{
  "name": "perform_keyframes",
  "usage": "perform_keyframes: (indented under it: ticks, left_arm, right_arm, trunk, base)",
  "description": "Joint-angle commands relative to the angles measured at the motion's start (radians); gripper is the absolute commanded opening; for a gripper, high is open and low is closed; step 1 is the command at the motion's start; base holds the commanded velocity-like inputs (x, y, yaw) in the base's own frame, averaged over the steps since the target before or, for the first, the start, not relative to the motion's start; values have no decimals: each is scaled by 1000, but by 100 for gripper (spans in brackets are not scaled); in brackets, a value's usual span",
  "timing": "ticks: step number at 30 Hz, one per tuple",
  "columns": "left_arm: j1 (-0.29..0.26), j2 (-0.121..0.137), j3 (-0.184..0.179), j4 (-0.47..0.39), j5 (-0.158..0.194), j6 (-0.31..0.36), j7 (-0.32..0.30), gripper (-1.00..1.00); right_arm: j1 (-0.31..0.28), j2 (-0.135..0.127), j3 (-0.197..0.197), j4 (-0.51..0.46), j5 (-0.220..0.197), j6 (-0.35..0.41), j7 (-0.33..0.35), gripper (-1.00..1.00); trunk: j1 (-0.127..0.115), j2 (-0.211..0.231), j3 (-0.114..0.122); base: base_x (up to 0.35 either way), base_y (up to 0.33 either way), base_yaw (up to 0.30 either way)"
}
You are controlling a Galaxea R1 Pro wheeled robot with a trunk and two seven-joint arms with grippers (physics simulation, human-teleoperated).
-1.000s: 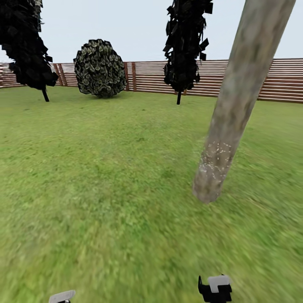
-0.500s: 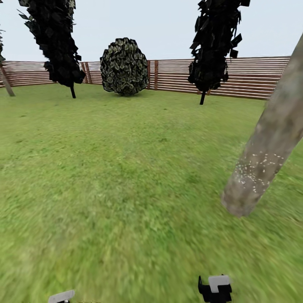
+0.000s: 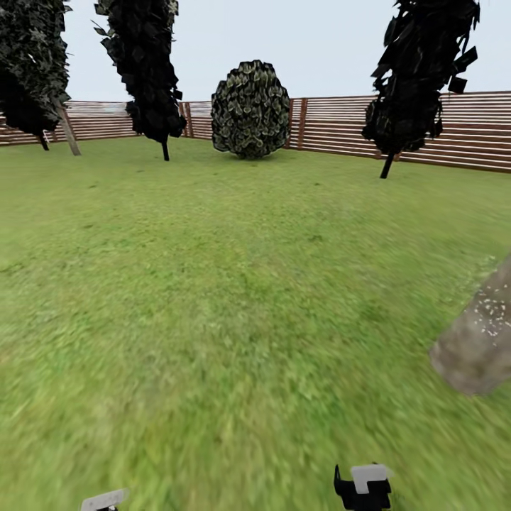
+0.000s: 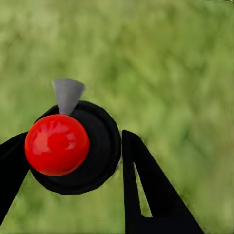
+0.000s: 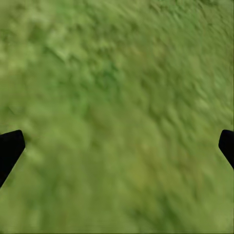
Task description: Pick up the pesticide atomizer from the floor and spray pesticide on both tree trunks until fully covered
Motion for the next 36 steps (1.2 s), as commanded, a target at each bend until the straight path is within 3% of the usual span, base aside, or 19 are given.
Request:
perform_keyframes:
  ticks: [1, 36]
  left_arm:
    - [0, 0, -6, 0, 11, -2, -5, -100]
    - [0, 0, -6, 1, 9, -2, -5, -100]
  right_arm:
    - [-1, 0, 8, 1, 4, 1, -10, 100]
    - [-1, 0, 8, 1, 4, 1, -10, 100]
  trunk:
    - [0, 0, -1]
    - [0, 0, -23]
  base:
    - [93, 298, 272]
    - [93, 298, 272]
